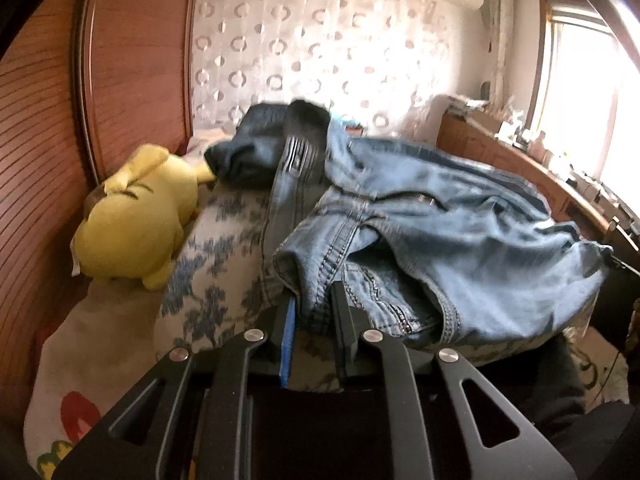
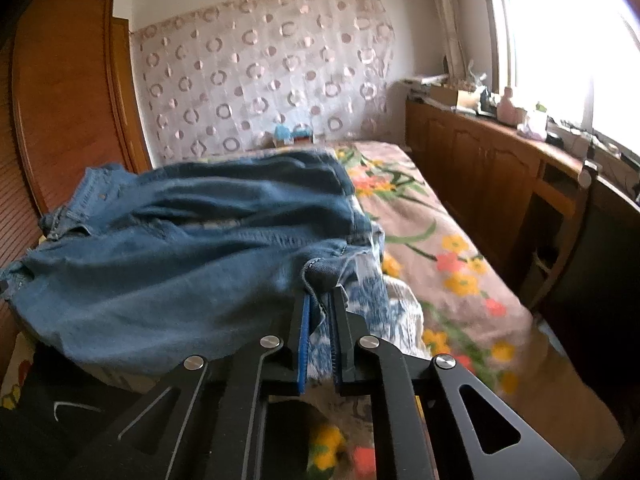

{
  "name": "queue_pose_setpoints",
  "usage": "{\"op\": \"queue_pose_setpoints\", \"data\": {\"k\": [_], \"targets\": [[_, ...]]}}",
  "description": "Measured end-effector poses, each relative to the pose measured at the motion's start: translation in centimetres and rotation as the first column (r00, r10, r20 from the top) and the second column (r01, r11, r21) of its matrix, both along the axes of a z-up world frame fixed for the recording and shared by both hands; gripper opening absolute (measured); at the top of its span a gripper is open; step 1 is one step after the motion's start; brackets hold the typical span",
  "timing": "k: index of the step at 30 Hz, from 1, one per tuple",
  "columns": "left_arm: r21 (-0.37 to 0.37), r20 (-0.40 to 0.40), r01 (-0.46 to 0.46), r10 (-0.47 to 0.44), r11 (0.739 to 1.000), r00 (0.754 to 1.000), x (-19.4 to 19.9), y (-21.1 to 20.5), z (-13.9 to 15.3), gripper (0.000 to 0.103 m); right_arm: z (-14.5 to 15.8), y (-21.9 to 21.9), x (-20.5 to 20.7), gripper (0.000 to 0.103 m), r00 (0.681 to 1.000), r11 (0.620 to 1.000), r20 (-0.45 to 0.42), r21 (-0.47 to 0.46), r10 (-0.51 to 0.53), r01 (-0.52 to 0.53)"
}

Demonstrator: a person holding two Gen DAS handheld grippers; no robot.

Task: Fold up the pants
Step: 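Lift the gripped jeans with both tools and fold them over onto themselves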

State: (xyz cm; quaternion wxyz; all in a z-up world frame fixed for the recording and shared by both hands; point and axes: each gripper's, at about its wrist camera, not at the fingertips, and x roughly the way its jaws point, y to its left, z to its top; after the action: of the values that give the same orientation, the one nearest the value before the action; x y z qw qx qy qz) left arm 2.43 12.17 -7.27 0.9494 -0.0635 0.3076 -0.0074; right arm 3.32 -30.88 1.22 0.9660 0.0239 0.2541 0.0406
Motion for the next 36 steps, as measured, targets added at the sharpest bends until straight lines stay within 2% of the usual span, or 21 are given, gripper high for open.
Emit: {"op": "queue_pose_setpoints", "data": {"k": [3,5,10,15,16,17,18,19,21,22,27,31,32,33,35,36], "targets": [[0.027,0.020,0.012,-0.012,1.000,1.000,0.3,-0.5,1.1,0.017,1.0,0.3,-0.3,0.004,0.999,1.000,0.037,-0.014,0.004,-0.004],[0.073,0.037,0.018,-0.021,0.997,0.999,1.1,-1.0,2.0,0.016,1.5,0.7,-0.1,0.002,0.999,0.999,0.053,-0.034,0.011,-0.009],[0.081,0.071,0.031,-0.037,0.996,0.997,2.1,-1.5,3.6,0.016,1.2,1.6,1.0,0.001,0.999,0.995,0.042,-0.101,0.031,-0.027],[0.090,0.055,0.046,-0.051,0.995,0.997,2.0,-2.1,2.9,0.016,0.1,-0.5,-0.1,0.001,0.999,0.999,0.030,-0.039,-0.012,0.013],[0.092,0.051,0.046,-0.051,0.995,0.997,2.0,-2.2,2.8,0.016,0.1,-0.8,-0.2,0.008,0.999,0.999,0.024,-0.032,-0.026,0.027],[0.091,0.050,0.042,-0.047,0.995,0.998,2.0,-2.1,2.6,0.016,-0.3,-1.1,-0.3,0.023,0.999,0.999,0.011,-0.029,-0.046,0.046],[0.087,0.050,0.041,-0.045,0.995,0.998,2.0,-2.1,2.6,0.016,-0.5,-1.3,-0.3,0.032,0.999,0.998,0.000,-0.027,-0.053,0.053],[0.083,0.050,0.039,-0.043,0.996,0.998,1.9,-2.1,2.6,0.016,-0.8,-1.4,-0.3,0.049,0.999,0.998,-0.005,-0.020,-0.054,0.054],[0.080,0.050,0.036,-0.040,0.996,0.998,1.9,-2.1,2.6,0.016,-1.5,-1.6,-0.5,0.059,0.998,0.998,-0.014,0.003,-0.060,0.060],[0.081,0.049,0.035,-0.039,0.996,0.998,1.9,-2.1,2.6,0.016,-1.8,-1.5,-0.5,0.059,0.998,0.998,-0.026,0.009,-0.060,0.060],[0.082,0.048,0.035,-0.039,0.996,0.998,1.9,-2.2,2.6,0.016,-3.7,-1.7,0.2,0.059,0.993,0.996,-0.095,0.049,-0.073,0.078],[0.083,0.044,0.031,-0.035,0.996,0.998,2.0,-2.1,2.4,0.016,-3.6,-1.3,1.1,0.057,0.991,0.998,-0.122,0.037,-0.048,0.053],[0.084,0.042,0.029,-0.032,0.996,0.999,2.0,-2.1,2.3,0.016,-3.2,-1.3,1.3,0.047,0.991,0.999,-0.125,0.033,-0.038,0.042],[0.085,0.040,0.025,-0.029,0.996,0.999,2.1,-2.1,2.3,0.016,-2.9,-1.4,1.3,0.042,0.991,0.999,-0.128,0.029,-0.028,0.032],[0.086,0.037,0.018,-0.021,0.996,0.999,2.3,-2.1,2.3,0.016,-2.4,-1.5,1.1,0.020,0.993,1.000,-0.119,0.006,-0.026,0.027],[0.086,0.039,0.017,-0.020,0.996,0.999,2.4,-2.1,2.4,0.016,-2.2,-1.6,1.1,0.017,0.993,1.000,-0.115,0.000,-0.013,0.013]]}}
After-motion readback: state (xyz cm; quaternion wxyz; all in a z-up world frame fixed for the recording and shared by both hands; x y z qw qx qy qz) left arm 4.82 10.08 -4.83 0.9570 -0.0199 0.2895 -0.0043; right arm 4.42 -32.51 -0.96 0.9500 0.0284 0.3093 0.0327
